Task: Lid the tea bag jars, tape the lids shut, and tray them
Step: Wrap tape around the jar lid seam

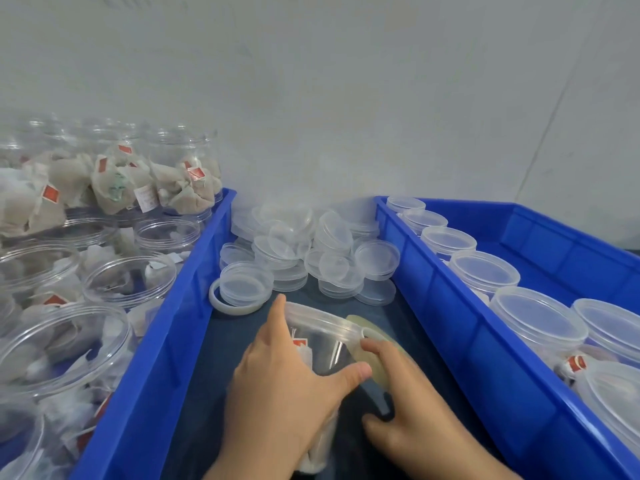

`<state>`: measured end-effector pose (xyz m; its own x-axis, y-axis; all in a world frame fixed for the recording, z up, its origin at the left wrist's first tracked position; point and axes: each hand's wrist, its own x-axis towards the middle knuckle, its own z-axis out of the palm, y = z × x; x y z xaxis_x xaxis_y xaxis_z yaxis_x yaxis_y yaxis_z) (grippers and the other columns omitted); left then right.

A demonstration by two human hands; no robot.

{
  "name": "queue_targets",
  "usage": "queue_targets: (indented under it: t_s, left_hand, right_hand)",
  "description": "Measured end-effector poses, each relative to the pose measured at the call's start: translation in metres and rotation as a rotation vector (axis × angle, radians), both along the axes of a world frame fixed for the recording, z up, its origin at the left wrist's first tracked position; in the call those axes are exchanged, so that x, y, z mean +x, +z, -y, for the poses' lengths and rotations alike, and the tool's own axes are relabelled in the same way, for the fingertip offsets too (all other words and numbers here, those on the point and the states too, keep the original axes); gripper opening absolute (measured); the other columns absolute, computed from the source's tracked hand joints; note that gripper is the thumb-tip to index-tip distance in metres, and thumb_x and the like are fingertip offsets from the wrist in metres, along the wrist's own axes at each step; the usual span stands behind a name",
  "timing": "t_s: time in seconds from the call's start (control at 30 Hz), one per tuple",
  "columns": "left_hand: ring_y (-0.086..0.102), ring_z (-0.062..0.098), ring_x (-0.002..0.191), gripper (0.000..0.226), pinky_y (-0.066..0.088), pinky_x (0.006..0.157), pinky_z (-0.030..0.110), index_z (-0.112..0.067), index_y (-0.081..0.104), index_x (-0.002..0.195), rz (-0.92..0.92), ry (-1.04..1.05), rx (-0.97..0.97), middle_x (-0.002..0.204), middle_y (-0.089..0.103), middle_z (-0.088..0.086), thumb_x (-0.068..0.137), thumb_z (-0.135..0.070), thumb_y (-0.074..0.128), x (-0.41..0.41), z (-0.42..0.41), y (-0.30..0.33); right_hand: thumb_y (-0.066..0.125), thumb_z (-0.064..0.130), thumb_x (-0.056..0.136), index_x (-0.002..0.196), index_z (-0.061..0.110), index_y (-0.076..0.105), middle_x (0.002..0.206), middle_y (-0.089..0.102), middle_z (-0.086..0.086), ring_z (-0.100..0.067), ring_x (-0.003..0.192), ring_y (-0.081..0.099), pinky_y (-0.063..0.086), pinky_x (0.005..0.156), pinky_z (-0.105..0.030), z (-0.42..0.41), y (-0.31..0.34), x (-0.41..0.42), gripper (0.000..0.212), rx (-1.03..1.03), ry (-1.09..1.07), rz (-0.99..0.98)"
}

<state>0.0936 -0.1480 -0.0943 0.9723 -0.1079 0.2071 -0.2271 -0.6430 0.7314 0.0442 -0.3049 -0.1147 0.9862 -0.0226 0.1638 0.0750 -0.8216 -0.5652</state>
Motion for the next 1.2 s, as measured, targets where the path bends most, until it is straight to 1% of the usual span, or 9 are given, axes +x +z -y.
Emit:
queue_targets:
  t_s: [0.1, 0.2, 0.3, 0.4, 0.6, 0.73, 0.9, 1.1, 1.2]
  left_hand:
    - [0.048, 0.0, 0.115, 0.121, 0.036, 0.089, 0.021, -0.041, 0.016, 0.143, -0.023, -0.064, -0.094, 0.129, 0.05, -0.019, 0.037, -0.076, 0.062, 0.005, -0.001, -0.003]
    - [0.053, -0.007, 0.101, 0.119, 0.039, 0.086, 0.018, -0.04, 0.031, 0.141, -0.034, -0.119, -0.29, 0.107, 0.058, -0.023, 0.034, -0.067, 0.074, 0.012, -0.012, -0.008]
    - [0.061, -0.008, 0.092, 0.101, 0.048, 0.084, 0.019, -0.048, 0.05, 0.124, -0.172, -0.244, -0.54, 0.1, 0.067, -0.022, 0.029, -0.056, 0.082, 0.014, -0.026, -0.003]
    - [0.067, -0.004, 0.085, 0.053, 0.049, 0.064, 0.008, -0.051, 0.068, 0.088, -0.228, -0.42, -0.662, 0.092, 0.072, -0.017, 0.041, -0.038, 0.089, 0.013, -0.033, 0.003]
    - [0.068, 0.001, 0.088, 0.101, 0.049, 0.062, 0.009, -0.018, 0.061, 0.106, -0.19, -0.508, -0.732, 0.091, 0.073, -0.012, 0.017, -0.056, 0.088, 0.009, -0.043, 0.02]
    - [0.065, 0.012, 0.06, 0.018, 0.044, 0.071, 0.026, -0.001, 0.062, 0.068, -0.064, -0.728, -0.618, 0.058, 0.061, 0.014, 0.086, 0.002, 0.058, 0.003, -0.054, 0.004]
    - [0.059, 0.031, 0.113, 0.079, 0.049, 0.094, 0.04, -0.001, 0.053, 0.126, -0.358, -1.111, -1.0, 0.119, 0.063, 0.017, 0.064, -0.041, 0.082, 0.003, -0.033, 0.012]
    - [0.049, 0.021, 0.126, 0.113, 0.037, 0.105, 0.044, -0.02, 0.046, 0.133, -0.276, -0.828, -0.696, 0.135, 0.053, 0.003, 0.04, -0.076, 0.075, 0.018, -0.028, 0.007]
    - [0.045, -0.01, 0.116, 0.086, 0.039, 0.1, 0.021, -0.051, 0.038, 0.129, -0.12, -0.57, -0.55, 0.126, 0.05, -0.031, 0.053, -0.073, 0.07, 0.023, -0.036, 0.005]
  right_hand:
    - [0.066, 0.032, 0.078, 0.124, 0.063, 0.01, 0.13, 0.011, 0.047, 0.017, 0.128, 0.017, 0.016, 0.107, -0.008, 0.015, 0.005, -0.007, 0.079, -0.03, 0.108, -0.07]
    - [0.061, 0.044, 0.085, 0.126, 0.064, 0.026, 0.126, 0.043, 0.036, 0.015, 0.117, 0.038, 0.023, 0.105, -0.013, 0.028, 0.005, -0.013, 0.058, -0.034, 0.057, -0.004]
    - [0.064, 0.054, 0.062, 0.086, 0.05, 0.064, 0.071, 0.064, 0.006, 0.003, 0.064, 0.052, 0.038, 0.064, -0.011, 0.033, 0.015, -0.021, 0.024, 0.188, -0.085, 0.123]
    - [0.05, 0.074, 0.053, 0.07, 0.03, 0.064, 0.063, 0.061, 0.003, -0.005, 0.07, 0.053, 0.038, 0.061, -0.018, 0.038, 0.028, -0.024, 0.049, -0.006, -0.187, 0.164]
    - [0.028, 0.072, 0.071, 0.073, 0.024, 0.05, 0.061, 0.049, 0.007, -0.015, 0.074, 0.051, 0.028, 0.061, -0.009, 0.03, 0.055, -0.013, 0.053, -0.455, -0.286, 0.245]
    - [0.029, 0.069, 0.073, 0.069, 0.026, 0.043, 0.059, 0.045, 0.01, -0.013, 0.065, 0.047, 0.024, 0.054, -0.014, 0.016, 0.068, -0.005, 0.045, -0.42, -0.222, 0.274]
    - [0.045, 0.022, 0.079, 0.06, 0.025, 0.018, 0.053, 0.032, 0.008, -0.011, 0.051, 0.027, 0.02, 0.06, -0.023, -0.012, 0.068, 0.002, 0.033, -0.511, -0.221, 0.283]
    - [0.045, 0.032, 0.086, 0.065, 0.024, 0.019, 0.062, 0.038, 0.008, -0.015, 0.058, 0.037, 0.022, 0.048, -0.022, -0.012, 0.049, 0.001, 0.034, -0.499, -0.402, 0.155]
    - [0.043, 0.024, 0.088, 0.07, 0.024, 0.025, 0.071, 0.048, 0.009, -0.02, 0.064, 0.046, 0.028, 0.053, -0.029, -0.008, 0.045, 0.003, 0.025, -0.399, -0.493, 0.146]
